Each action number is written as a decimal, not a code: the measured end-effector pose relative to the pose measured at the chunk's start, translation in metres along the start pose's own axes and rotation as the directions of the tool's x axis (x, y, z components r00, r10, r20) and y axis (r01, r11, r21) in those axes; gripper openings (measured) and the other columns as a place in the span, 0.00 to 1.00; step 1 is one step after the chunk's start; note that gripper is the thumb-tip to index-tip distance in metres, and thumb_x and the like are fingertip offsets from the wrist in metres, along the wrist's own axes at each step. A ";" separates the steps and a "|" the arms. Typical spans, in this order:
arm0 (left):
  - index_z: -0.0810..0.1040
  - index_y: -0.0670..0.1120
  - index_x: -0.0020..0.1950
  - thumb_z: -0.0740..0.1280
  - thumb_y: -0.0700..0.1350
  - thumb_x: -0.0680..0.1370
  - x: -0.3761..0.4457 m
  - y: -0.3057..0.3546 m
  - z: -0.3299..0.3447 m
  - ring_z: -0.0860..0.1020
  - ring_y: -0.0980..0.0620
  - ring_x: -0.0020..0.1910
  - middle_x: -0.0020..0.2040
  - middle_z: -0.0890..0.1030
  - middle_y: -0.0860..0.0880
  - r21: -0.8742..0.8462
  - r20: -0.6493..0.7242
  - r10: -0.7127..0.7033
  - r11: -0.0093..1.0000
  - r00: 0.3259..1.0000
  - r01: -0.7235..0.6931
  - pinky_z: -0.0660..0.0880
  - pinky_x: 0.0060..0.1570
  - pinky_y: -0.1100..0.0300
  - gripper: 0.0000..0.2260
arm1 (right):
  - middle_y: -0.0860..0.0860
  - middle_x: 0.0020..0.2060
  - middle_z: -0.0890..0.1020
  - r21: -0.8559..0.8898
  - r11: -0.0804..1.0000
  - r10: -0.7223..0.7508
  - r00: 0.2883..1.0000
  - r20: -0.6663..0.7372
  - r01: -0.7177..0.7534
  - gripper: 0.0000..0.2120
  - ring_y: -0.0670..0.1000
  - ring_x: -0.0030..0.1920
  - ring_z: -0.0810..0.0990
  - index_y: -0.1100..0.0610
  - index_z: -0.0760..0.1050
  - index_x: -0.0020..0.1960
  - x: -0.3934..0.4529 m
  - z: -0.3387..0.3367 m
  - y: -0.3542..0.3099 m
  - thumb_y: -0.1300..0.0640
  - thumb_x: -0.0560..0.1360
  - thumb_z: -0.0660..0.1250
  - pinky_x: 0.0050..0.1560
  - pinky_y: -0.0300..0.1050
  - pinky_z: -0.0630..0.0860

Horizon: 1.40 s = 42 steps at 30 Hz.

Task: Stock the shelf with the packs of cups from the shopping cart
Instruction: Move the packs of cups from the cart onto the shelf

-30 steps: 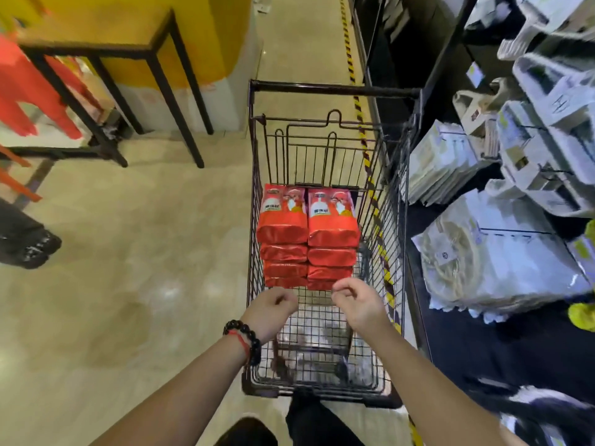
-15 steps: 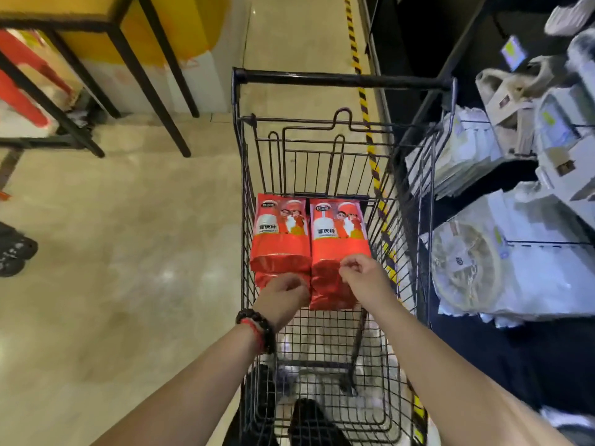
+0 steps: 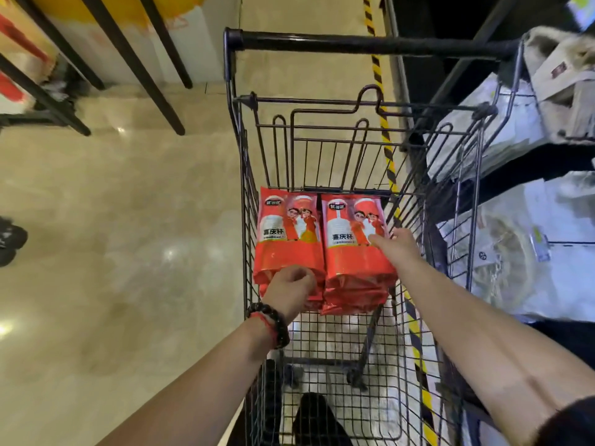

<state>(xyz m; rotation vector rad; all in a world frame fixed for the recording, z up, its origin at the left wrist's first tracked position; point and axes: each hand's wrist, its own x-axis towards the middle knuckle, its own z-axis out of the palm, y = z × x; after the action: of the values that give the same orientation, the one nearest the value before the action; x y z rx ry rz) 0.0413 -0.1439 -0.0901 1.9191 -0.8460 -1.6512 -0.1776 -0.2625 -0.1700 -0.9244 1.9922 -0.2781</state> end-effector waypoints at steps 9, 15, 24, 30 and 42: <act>0.79 0.46 0.44 0.63 0.41 0.80 0.011 -0.001 -0.007 0.81 0.57 0.37 0.37 0.82 0.54 -0.031 -0.011 -0.074 0.997 0.997 0.073 0.80 0.40 0.59 0.07 | 0.60 0.53 0.83 0.224 0.922 0.232 0.912 0.338 -0.317 0.45 0.62 0.49 0.86 0.56 0.66 0.66 0.015 0.001 0.018 0.41 0.58 0.84 0.51 0.68 0.82; 0.77 0.45 0.51 0.66 0.42 0.78 0.013 -0.003 -0.007 0.82 0.46 0.49 0.48 0.82 0.48 -0.089 0.013 -0.107 0.990 0.994 0.108 0.78 0.58 0.40 0.03 | 0.57 0.41 0.88 0.313 0.909 0.172 0.931 0.322 -0.277 0.37 0.58 0.39 0.88 0.59 0.78 0.58 -0.001 -0.015 0.033 0.40 0.57 0.83 0.36 0.53 0.84; 0.59 0.55 0.78 0.76 0.69 0.56 0.004 0.013 -0.002 0.77 0.43 0.63 0.70 0.74 0.44 -0.239 0.165 -0.083 0.963 0.983 0.122 0.74 0.62 0.36 0.54 | 0.56 0.49 0.88 0.519 0.853 -0.151 0.929 0.338 -0.050 0.22 0.55 0.46 0.88 0.53 0.80 0.59 -0.103 -0.036 0.025 0.45 0.68 0.77 0.42 0.50 0.84; 0.67 0.46 0.73 0.83 0.64 0.50 -0.007 0.014 -0.011 0.81 0.41 0.59 0.64 0.80 0.42 -0.432 0.189 0.086 0.902 0.978 0.004 0.77 0.60 0.38 0.57 | 0.55 0.53 0.87 0.578 0.815 -0.280 0.905 0.322 0.047 0.30 0.57 0.52 0.87 0.53 0.77 0.64 -0.155 -0.013 0.017 0.48 0.64 0.79 0.49 0.52 0.84; 0.77 0.43 0.64 0.80 0.51 0.63 -0.022 -0.017 -0.041 0.84 0.39 0.53 0.58 0.84 0.39 -0.482 0.088 0.166 0.870 0.982 -0.104 0.81 0.51 0.46 0.32 | 0.45 0.54 0.86 0.432 0.899 -0.265 0.871 0.413 0.068 0.34 0.47 0.51 0.87 0.42 0.75 0.62 -0.180 0.009 0.009 0.35 0.58 0.76 0.46 0.43 0.82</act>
<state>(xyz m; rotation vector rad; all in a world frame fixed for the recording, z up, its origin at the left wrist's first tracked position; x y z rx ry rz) 0.0827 -0.1179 -0.0793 1.3972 -0.5358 -1.7139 -0.1169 -0.1288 -0.0649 -0.8037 1.3412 -0.5004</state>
